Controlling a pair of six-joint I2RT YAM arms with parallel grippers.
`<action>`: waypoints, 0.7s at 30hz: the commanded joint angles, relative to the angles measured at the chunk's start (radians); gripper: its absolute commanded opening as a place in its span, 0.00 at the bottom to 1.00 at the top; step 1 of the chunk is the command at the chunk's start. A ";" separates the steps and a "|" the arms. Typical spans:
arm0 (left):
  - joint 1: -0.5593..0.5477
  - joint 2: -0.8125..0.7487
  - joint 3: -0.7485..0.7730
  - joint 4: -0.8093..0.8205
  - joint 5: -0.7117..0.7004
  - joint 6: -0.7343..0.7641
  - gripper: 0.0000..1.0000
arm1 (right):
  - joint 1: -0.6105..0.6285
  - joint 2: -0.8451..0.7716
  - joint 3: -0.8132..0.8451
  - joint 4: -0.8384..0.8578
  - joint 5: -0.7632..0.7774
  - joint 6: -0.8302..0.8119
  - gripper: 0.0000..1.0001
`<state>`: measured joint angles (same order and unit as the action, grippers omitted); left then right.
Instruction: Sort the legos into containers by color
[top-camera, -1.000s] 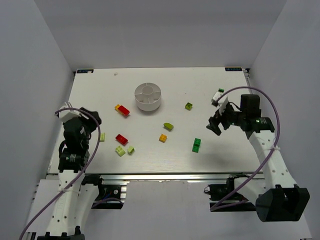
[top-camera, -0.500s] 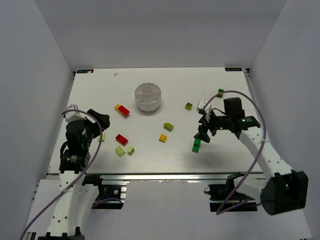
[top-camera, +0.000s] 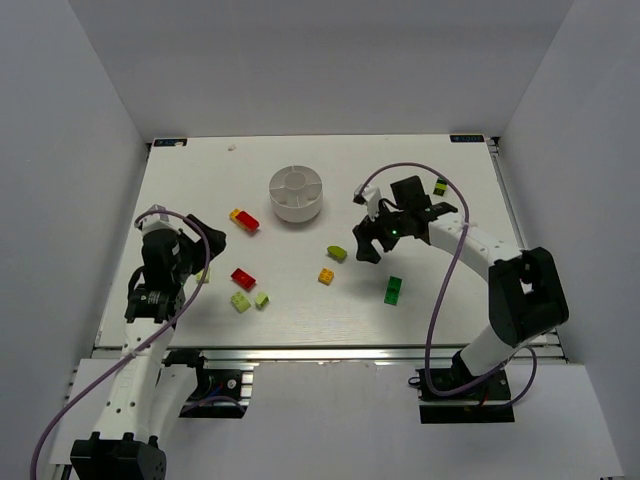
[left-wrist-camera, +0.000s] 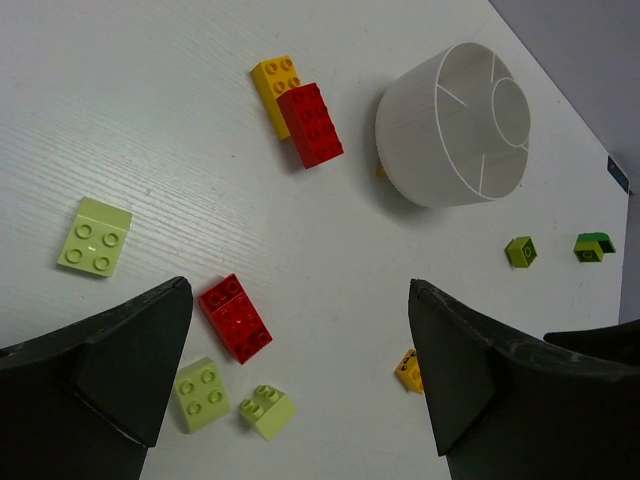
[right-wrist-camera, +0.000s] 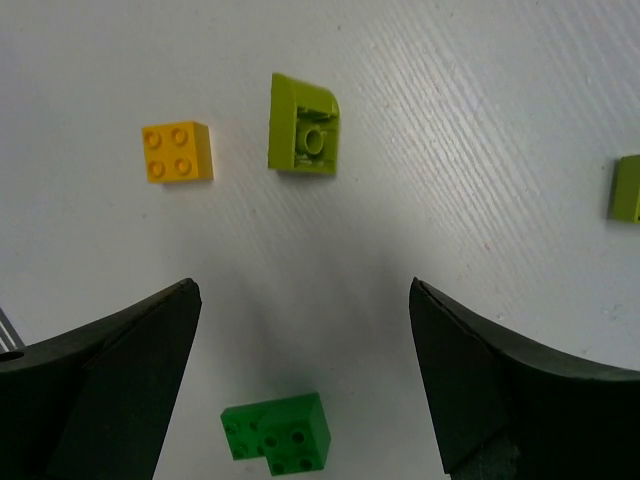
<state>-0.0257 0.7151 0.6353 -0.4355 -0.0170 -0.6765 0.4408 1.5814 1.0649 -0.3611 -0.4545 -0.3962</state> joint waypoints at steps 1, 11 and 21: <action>-0.002 -0.029 -0.003 0.032 0.005 -0.014 0.98 | 0.022 0.015 0.087 0.039 0.007 0.078 0.89; 0.000 -0.088 -0.092 0.119 0.072 -0.034 0.98 | 0.024 0.210 0.286 -0.096 -0.157 0.163 0.86; -0.002 -0.111 -0.048 0.074 0.031 -0.121 0.98 | 0.021 0.339 0.359 -0.091 -0.219 0.175 0.79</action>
<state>-0.0257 0.6235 0.5453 -0.3511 0.0273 -0.7685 0.4622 1.9163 1.3865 -0.4534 -0.6357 -0.2413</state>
